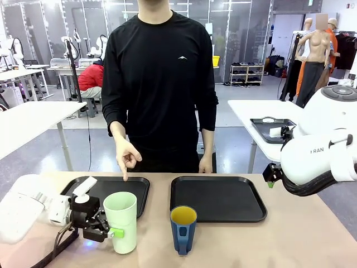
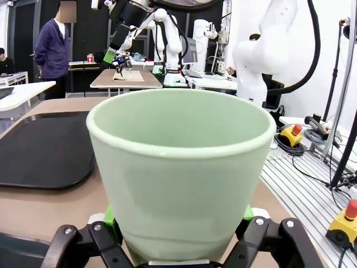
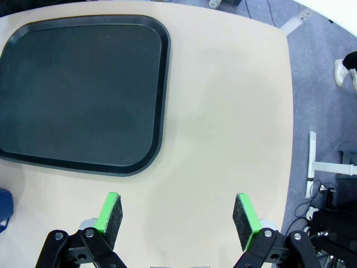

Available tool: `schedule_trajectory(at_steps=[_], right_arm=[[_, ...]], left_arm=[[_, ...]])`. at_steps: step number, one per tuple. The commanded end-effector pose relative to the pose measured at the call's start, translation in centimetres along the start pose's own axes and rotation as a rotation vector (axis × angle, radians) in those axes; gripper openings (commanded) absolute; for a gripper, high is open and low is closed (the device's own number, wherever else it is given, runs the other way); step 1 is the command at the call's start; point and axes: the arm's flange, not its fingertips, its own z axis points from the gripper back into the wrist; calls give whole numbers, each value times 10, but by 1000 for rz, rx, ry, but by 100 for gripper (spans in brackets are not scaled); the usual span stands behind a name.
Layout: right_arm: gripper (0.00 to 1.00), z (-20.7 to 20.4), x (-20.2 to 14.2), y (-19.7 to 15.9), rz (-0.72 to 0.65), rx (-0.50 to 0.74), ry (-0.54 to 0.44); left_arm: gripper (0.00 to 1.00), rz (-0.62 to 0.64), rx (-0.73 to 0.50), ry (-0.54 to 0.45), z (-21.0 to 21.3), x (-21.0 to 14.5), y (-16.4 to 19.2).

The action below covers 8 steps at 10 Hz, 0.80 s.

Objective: Sort and store the cups by type.
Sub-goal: Pick up the Reusable plastic cup.

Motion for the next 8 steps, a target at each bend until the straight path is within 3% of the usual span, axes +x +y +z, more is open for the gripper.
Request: schedule_trajectory(at_steps=[1, 5, 8], right_arm=[[100, -1, 0, 0, 0, 1, 1], [100, -1, 0, 0, 0, 1, 1], [100, -1, 0, 0, 0, 1, 1]], left_arm=[[33, -23, 1, -26, -2, 2, 2], [33, -75, 69, -65, 24, 61, -33], [33, -97, 115, -62, 47, 73, -44]])
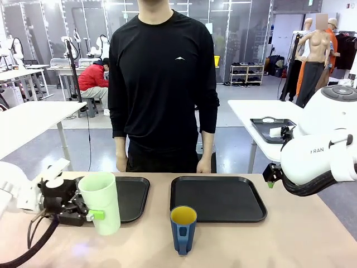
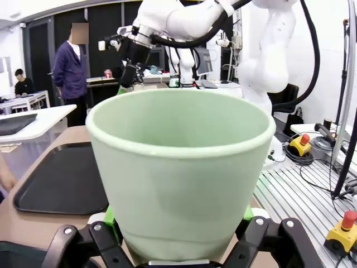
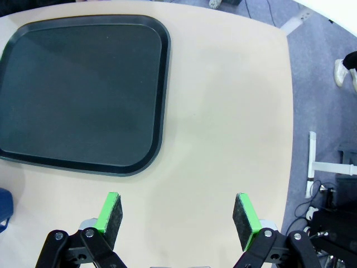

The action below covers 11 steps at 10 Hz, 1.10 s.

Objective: Sort and store the cups by type.
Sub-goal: Pick up the Reusable plastic cup, then place the picked Reusable plastic cup into the Flat Tray indicated by the person.

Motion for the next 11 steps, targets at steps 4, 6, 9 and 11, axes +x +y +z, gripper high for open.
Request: schedule_trajectory(at_steps=[4, 6, 9, 11], right_arm=[[100, 0, 0, 0, 0, 1, 0], [100, 0, 0, 0, 0, 1, 0], [100, 0, 0, 0, 0, 1, 0], [100, 0, 0, 0, 0, 1, 0]], left_arm=[[33, -2, 16, 0, 6, 2, -3], [33, -2, 16, 0, 6, 2, -3], [33, -2, 16, 0, 6, 2, -3], [33, -2, 16, 0, 6, 2, -3]])
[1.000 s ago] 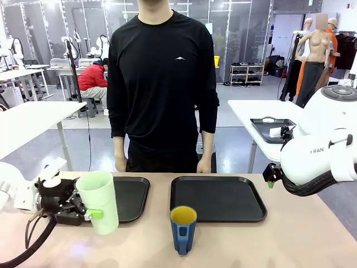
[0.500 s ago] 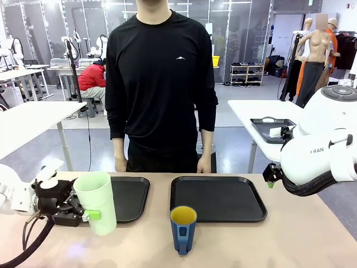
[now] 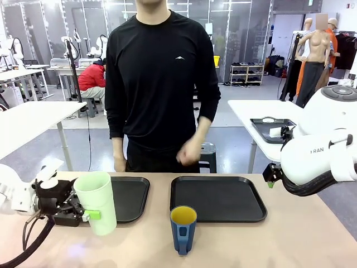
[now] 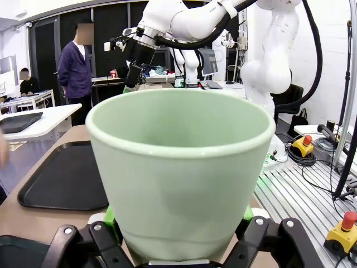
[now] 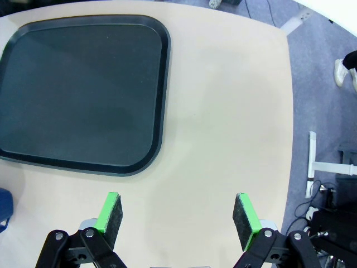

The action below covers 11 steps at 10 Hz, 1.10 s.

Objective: Sort and store the cups by type.
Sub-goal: Place the picked Reusable plastic cup into the Flat Tray indicated by the person.

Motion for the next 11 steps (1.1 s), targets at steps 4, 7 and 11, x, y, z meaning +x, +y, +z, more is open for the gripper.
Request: schedule_trajectory(at_steps=[4, 7, 11], right_arm=[[100, 0, 0, 0, 0, 1, 0], [100, 0, 0, 0, 0, 1, 0], [100, 0, 0, 0, 0, 1, 0]], left_arm=[[33, -4, -3, 0, -1, 2, 2], [33, -4, -3, 0, -1, 2, 2], [33, -4, -3, 0, -1, 2, 2]])
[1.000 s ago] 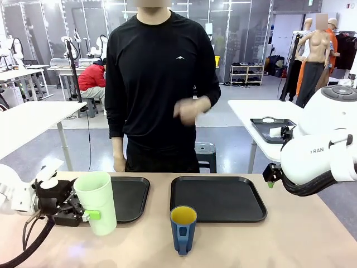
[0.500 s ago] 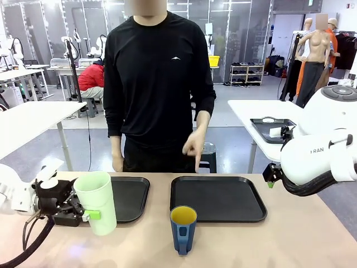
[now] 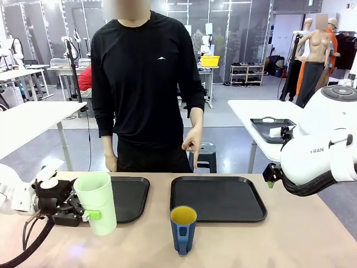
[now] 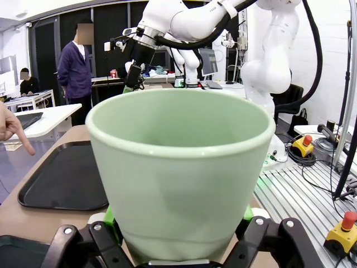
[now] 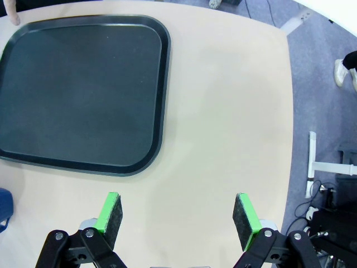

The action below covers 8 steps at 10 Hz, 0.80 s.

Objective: Sort and store the cups by type.
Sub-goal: Place the picked Reusable plastic cup into the Flat Tray indicated by the person.

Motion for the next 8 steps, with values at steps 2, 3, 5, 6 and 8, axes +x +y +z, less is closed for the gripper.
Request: schedule_trajectory(at_steps=[2, 3, 5, 6, 8], right_arm=[[100, 0, 0, 0, 0, 1, 0], [100, 0, 0, 0, 0, 1, 0], [100, 0, 0, 0, 0, 1, 0], [100, 0, 0, 0, 0, 1, 0], [100, 0, 0, 0, 0, 1, 0]], left_arm=[[33, -4, -3, 0, -1, 2, 2], [33, -4, -3, 0, -1, 2, 2], [86, -10, -2, 5, -6, 1, 4], [86, -8, 2, -4, -15, 2, 14], [86, -26, 23, -11, -36, 8, 39]])
